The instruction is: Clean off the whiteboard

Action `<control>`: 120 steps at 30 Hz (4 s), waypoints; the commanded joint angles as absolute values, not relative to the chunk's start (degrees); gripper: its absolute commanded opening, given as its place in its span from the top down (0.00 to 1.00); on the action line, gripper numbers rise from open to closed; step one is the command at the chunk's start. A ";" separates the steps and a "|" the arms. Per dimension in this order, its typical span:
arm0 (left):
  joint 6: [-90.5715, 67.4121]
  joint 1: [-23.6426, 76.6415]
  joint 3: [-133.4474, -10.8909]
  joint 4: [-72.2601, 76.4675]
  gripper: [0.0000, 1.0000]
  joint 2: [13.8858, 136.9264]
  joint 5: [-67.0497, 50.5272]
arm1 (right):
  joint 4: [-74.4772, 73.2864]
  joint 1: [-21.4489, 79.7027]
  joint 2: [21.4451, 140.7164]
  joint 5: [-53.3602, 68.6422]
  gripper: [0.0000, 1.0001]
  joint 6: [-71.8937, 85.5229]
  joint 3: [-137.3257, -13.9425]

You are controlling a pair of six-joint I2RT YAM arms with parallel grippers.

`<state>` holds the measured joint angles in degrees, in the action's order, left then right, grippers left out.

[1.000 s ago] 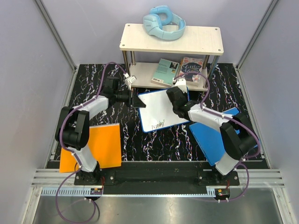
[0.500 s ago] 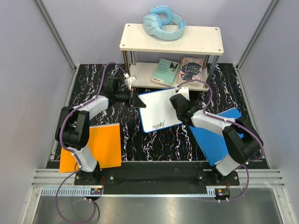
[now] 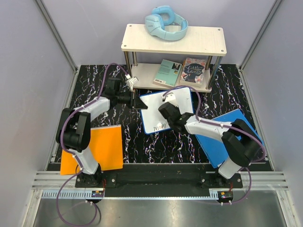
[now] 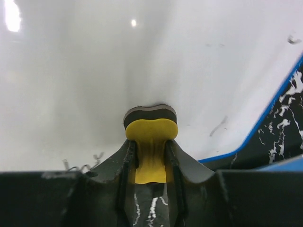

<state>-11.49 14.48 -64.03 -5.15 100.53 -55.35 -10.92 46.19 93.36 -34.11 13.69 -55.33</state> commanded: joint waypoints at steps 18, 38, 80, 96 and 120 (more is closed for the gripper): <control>-2.37 14.85 -64.42 -6.59 1.00 100.28 -46.05 | -7.74 55.28 107.31 -24.00 1.00 8.36 -63.89; -2.72 14.85 -64.69 -6.68 1.00 100.63 -46.23 | -8.08 63.02 114.96 -24.77 1.00 4.65 -74.18; -2.11 15.03 -64.78 -7.47 1.00 100.90 -45.97 | 8.72 57.13 98.53 -38.48 1.00 12.47 -54.40; -2.11 15.03 -64.95 -7.56 1.00 101.07 -45.97 | 13.00 52.56 88.60 -28.84 1.00 10.64 -41.57; -1.85 15.20 -65.13 -8.00 1.00 101.43 -45.97 | 19.16 60.21 96.95 -48.94 1.00 7.82 -47.74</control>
